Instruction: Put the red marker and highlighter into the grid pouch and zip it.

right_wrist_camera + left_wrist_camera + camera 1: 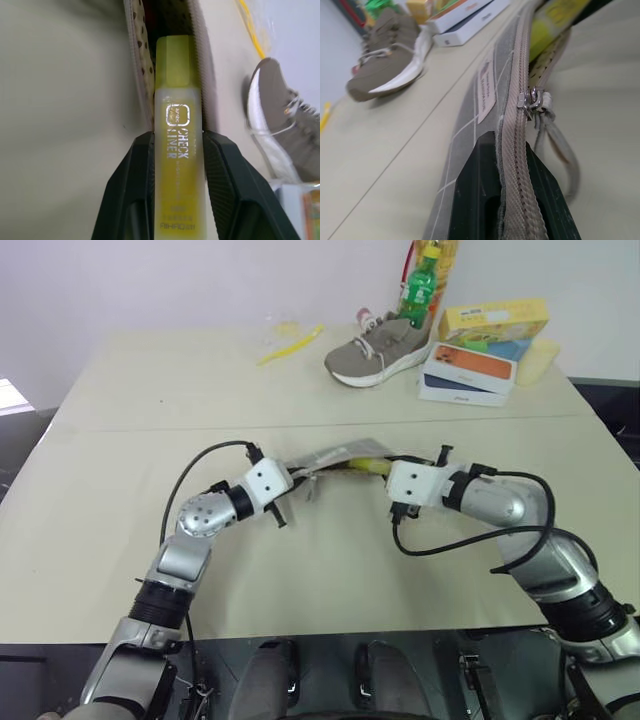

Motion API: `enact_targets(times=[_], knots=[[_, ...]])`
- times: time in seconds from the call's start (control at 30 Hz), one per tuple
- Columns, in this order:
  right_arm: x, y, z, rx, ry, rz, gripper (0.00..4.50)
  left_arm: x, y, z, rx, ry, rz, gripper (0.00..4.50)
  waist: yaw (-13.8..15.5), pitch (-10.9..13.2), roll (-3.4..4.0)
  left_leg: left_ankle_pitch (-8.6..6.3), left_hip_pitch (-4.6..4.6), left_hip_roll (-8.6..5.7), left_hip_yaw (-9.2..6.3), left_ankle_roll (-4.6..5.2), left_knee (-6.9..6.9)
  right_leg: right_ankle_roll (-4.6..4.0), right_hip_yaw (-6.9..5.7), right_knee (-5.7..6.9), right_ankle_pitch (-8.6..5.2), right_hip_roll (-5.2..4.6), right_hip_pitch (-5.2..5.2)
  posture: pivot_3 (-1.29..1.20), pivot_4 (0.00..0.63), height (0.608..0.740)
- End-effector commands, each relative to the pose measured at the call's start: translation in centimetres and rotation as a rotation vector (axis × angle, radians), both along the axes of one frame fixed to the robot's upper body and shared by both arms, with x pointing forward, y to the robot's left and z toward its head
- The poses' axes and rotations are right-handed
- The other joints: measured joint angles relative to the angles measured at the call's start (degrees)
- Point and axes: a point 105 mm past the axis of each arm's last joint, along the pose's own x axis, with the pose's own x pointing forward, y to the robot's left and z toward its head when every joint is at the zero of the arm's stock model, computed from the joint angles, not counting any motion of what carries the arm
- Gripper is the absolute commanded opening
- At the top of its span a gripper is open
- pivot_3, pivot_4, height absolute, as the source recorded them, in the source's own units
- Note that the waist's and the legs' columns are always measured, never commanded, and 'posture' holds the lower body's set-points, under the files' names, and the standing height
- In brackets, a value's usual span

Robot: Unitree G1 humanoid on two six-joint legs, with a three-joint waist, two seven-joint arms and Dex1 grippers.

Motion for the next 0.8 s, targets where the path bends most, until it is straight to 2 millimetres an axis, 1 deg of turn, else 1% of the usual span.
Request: enact_targets(times=[0.03, 0.17, 0.23, 0.3, 0.37, 0.43, 0.5, 0.53, 0.6, 0.63, 0.7, 0.77, 0.8], knots=[[-0.5, 2.1, 0.7, -0.095, -0.069, 0.101, 0.82, -0.9, -1.0, 2.0, -0.036, -0.063, -0.078, 0.0, -0.02, 0.0, 0.0, 0.0, 0.0, 0.0, 0.0, 0.0, 0.0, 0.0, 0.0, 0.0, 0.0, 0.0, 0.0, 0.0, 0.15, 0.74], [-1.4, 4.5, 0.2, -0.134, -0.085, 0.209, 0.82, -1.1, -1.5, 2.0, -0.028, -0.061, -0.104, 0.0, -0.05, 0.0, 0.0, 0.0, 0.0, 0.0, 0.0, 0.0, 0.0, 0.0, 0.0, 0.01, 0.0, 0.01, 0.0, 0.0, 0.15, 0.74], [-1.6, 5.4, 0.1, -0.139, -0.098, 0.243, 0.82, -1.2, -1.6, 1.9, -0.023, -0.055, -0.116, 0.0, -0.04, 0.0, 0.0, 0.01, 0.0, 0.0, 0.0, -0.01, 0.0, 0.0, 0.0, 0.01, 0.0, 0.01, 0.0, 0.0, 0.15, 0.74], [-1.5, 5.6, 0.1, -0.139, -0.107, 0.25, 0.82, -1.3, -1.6, 1.9, -0.019, -0.052, -0.121, 0.0, 0.03, 0.0, 0.0, 0.01, 0.01, 0.0, 0.0, -0.01, 0.02, 0.0, 0.0, 0.02, 0.0, 0.01, 0.01, 0.0, 0.15, 0.74], [-1.5, 5.4, -0.1, -0.124, -0.08, 0.243, 0.82, -1.4, -1.6, 1.8, -0.017, -0.049, -0.117, 0.0, 0.04, 0.0, -0.01, 0.01, 0.01, 0.0, -0.01, -0.01, 0.03, 0.0, -0.01, 0.02, 0.0, 0.01, 0.03, 0.0, 0.15, 0.74], [-1.5, 4.9, 0.0, -0.106, -0.061, 0.229, 1.88, -1.2, -1.3, 1.7, -0.024, -0.042, -0.1, 0.0, 0.04, 0.0, -0.01, 0.01, 0.01, -0.02, -0.01, -0.02, 0.04, 0.0, -0.01, 0.02, 0.0, 0.0, 0.03, 0.0, 0.15, 0.74], [-1.3, 4.6, 0.8, -0.08, -0.085, 0.22, 2.75, -0.9, -1.1, 1.7, -0.036, -0.031, -0.076, 0.0, 0.02, 0.0, -0.01, 0.01, 0.01, -0.02, -0.02, -0.02, 0.04, 0.0, -0.01, 0.02, 0.0, 0.0, 0.03, 0.0, 0.15, 0.74], [-1.3, 4.7, 1.4, -0.055, -0.11, 0.223, 3.29, -0.8, -1.0, 1.8, -0.052, -0.022, -0.064, 0.0, -0.01, 0.0, -0.01, 0.01, 0.01, -0.01, -0.02, -0.02, 0.04, 0.0, -0.01, 0.03, 0.0, 0.01, 0.03, 0.0, 0.15, 0.74], [-1.5, 5.1, 2.8, 0.063, -0.118, 0.225, 4.22, -0.3, -0.8, 2.1, -0.11, 0.001, -0.028, 0.0, -0.01, -0.01, -0.01, 0.01, 0.02, -0.01, -0.02, -0.02, 0.04, 0.0, -0.01, 0.03, 0.0, 0.01, 0.03, 0.0, 0.15, 0.74], [-1.7, 5.4, 4.1, 0.188, -0.104, 0.223, 4.44, 0.1, -0.5, 2.3, -0.162, 0.025, 0.004, 0.0, -0.01, -0.01, -0.01, 0.01, 0.03, 0.0, -0.02, -0.02, 0.04, 0.0, -0.01, 0.03, 0.0, 0.01, 0.04, 0.0, 0.15, 0.74], [-2.3, 5.9, 6.3, 0.427, -0.043, 0.229, 4.44, 0.9, 0.0, 2.4, -0.225, 0.063, 0.076, 0.0, -0.05, -0.01, -0.01, 0.04, 0.04, 0.02, -0.03, -0.08, 0.04, 0.0, -0.01, 0.05, 0.0, 0.02, 0.06, 0.0, 0.15, 0.74], [-3.0, 6.0, 7.8, 0.631, 0.045, 0.238, 4.44, 1.5, 0.1, 2.8, -0.291, 0.088, 0.12, 0.0, 0.0, -0.01, -0.01, 0.22, 0.04, 0.03, -0.07, -0.37, 0.03, 0.0, -0.02, 0.07, 0.0, 0.02, 0.06, 0.0, 0.15, 0.74], [-3.4, 5.9, 8.0, 0.711, 0.103, 0.241, 4.44, 1.8, 0.0, 3.2, -0.336, 0.105, 0.131, 0.0, -0.01, -0.02, -0.03, 0.22, 0.05, 0.03, -0.09, -0.37, 0.03, 0.0, -0.04, 0.06, 0.01, 0.02, 0.08, 0.0, 0.15, 0.74]])
